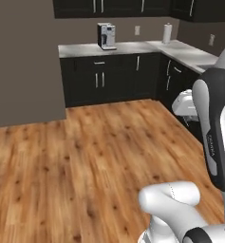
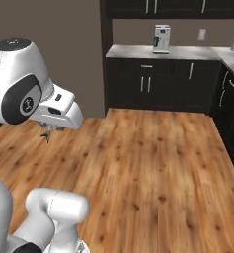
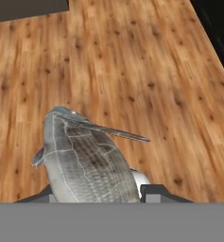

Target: Pick fish from the fridge and place it on the plate on the counter.

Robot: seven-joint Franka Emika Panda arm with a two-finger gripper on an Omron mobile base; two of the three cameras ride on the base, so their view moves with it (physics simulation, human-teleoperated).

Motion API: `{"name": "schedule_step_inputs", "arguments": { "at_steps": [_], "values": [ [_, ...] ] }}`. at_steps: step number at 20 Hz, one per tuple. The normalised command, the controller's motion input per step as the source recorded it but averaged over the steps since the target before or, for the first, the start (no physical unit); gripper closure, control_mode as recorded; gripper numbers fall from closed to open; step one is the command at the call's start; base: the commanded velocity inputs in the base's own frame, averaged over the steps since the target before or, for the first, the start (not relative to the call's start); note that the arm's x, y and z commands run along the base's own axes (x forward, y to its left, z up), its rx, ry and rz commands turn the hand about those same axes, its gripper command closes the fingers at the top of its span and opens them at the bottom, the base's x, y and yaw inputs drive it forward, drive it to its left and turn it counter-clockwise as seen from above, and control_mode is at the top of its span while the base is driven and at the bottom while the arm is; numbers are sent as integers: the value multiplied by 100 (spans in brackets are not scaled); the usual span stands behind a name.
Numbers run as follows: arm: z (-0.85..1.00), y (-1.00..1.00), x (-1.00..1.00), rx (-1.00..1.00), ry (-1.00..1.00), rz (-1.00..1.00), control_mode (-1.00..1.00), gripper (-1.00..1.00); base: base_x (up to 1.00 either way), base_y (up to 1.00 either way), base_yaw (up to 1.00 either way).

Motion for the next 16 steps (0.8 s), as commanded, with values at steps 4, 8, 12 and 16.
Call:
{"name": "schedule_step_inputs", "arguments": {
  "at_steps": [4,8,12,16],
  "values": [
    [0,0,0,0,0,0,100,100,100,-7,-4],
    [0,0,0,0,0,0,100,100,100,-1,-10],
    [0,0,0,0,0,0,100,100,100,-3,-35],
    [0,0,0,0,0,0,100,100,69,-1,-67]
  ]
}}
